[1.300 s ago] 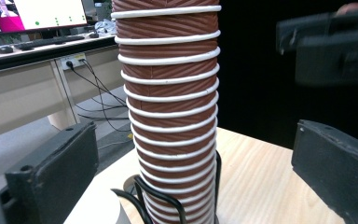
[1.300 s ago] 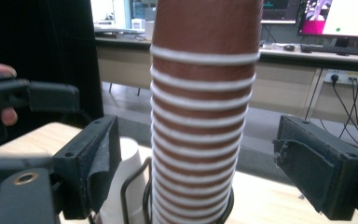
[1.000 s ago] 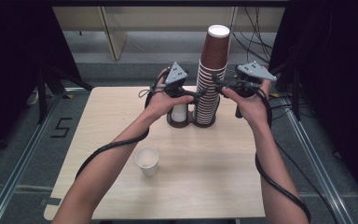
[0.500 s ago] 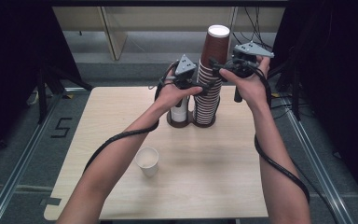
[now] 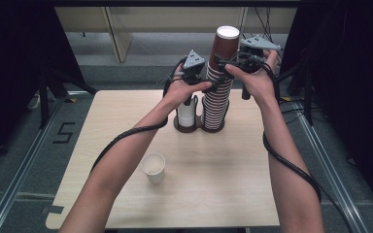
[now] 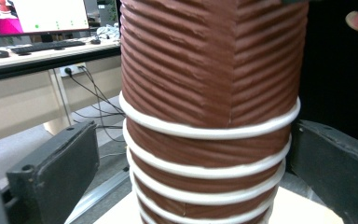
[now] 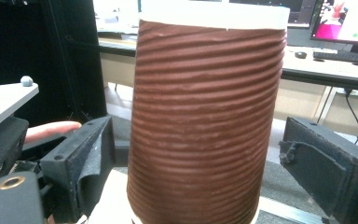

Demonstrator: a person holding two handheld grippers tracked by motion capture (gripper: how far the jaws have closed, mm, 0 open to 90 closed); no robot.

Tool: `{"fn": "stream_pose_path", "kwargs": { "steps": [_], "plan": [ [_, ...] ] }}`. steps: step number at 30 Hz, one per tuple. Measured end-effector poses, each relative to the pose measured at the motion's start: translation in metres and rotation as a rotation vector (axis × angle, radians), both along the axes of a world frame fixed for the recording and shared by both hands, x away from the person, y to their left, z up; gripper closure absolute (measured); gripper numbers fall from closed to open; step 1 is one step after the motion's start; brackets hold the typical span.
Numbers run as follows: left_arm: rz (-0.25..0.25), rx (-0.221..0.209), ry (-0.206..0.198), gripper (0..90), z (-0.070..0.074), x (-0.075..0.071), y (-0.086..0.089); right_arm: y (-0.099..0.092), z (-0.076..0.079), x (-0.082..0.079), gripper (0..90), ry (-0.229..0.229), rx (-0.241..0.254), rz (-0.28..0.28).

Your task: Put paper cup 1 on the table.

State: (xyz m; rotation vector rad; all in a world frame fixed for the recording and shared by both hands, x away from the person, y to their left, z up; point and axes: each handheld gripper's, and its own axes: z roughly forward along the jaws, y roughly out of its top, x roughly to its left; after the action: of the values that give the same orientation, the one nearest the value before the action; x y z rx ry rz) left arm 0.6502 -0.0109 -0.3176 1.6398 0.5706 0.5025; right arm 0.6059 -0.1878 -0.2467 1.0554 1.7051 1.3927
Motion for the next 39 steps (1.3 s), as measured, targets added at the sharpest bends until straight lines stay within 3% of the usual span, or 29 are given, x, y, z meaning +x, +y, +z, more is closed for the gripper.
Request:
{"fn": "stream_pose_path", "kwargs": {
  "steps": [14, 22, 30, 39],
  "plan": [
    [-0.013, -0.012, 0.012, 5.7, 0.0, 0.003, -0.008, 0.007, -0.001, 0.014, 11.2, 0.018, 0.023, -0.018],
    [-0.012, -0.004, 0.013, 5.9, 0.001, 0.003, -0.008, 0.011, 0.0, 0.02, 12.5, 0.002, 0.03, -0.045],
    [-0.008, -0.005, 0.009, 6.0, 0.0, 0.003, -0.008, 0.015, 0.0, 0.021, 15.4, 0.009, 0.066, -0.062],
    [-0.006, -0.003, 0.006, 6.1, -0.001, 0.002, -0.008, 0.016, -0.001, 0.022, 16.0, 0.001, 0.069, -0.069]
  ]
}}
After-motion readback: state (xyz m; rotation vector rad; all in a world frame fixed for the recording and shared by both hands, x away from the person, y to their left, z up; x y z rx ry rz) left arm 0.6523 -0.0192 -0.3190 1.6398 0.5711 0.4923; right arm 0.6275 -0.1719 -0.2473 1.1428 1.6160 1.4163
